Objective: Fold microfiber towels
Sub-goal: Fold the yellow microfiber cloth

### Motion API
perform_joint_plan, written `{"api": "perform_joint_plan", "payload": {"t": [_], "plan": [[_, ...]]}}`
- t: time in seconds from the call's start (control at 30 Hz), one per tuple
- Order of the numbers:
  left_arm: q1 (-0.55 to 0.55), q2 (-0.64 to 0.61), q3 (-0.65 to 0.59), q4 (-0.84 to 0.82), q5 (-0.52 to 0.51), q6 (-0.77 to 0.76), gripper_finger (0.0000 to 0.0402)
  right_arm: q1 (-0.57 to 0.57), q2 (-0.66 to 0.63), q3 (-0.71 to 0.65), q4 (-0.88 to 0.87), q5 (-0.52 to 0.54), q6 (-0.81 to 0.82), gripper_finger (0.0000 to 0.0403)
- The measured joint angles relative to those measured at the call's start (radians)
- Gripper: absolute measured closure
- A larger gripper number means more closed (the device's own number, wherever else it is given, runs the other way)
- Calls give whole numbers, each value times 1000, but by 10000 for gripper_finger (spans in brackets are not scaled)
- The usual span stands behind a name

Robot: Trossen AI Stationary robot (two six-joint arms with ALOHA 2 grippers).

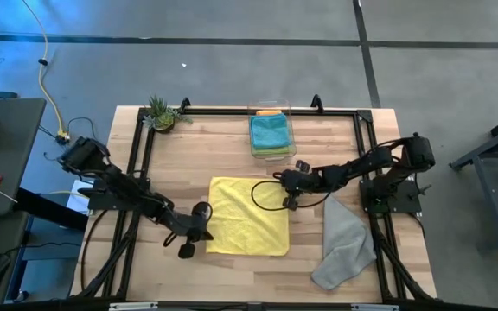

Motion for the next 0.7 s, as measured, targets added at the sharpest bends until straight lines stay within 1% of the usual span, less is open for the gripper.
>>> {"api": "perform_joint_plan", "payload": {"t": [0.13, 0.4, 0.53, 0.6, 0.7], "plan": [[-15, 11, 0, -6, 1, -11, 401, 0, 0, 0, -4, 4, 0, 403], [-30, 10, -1, -8, -28, -19, 401, 0, 1, 8, -17, 3, -23, 403], [-29, -5, 11, -22, -32, -19, 400, 10, -22, 31, -80, 7, -46, 403], [-33, -24, 30, -40, -37, -18, 400, 21, -53, 50, -117, 29, -54, 403], [-46, -53, 73, -130, -56, -3, 394, 39, -106, 71, -197, 54, -53, 403]]}}
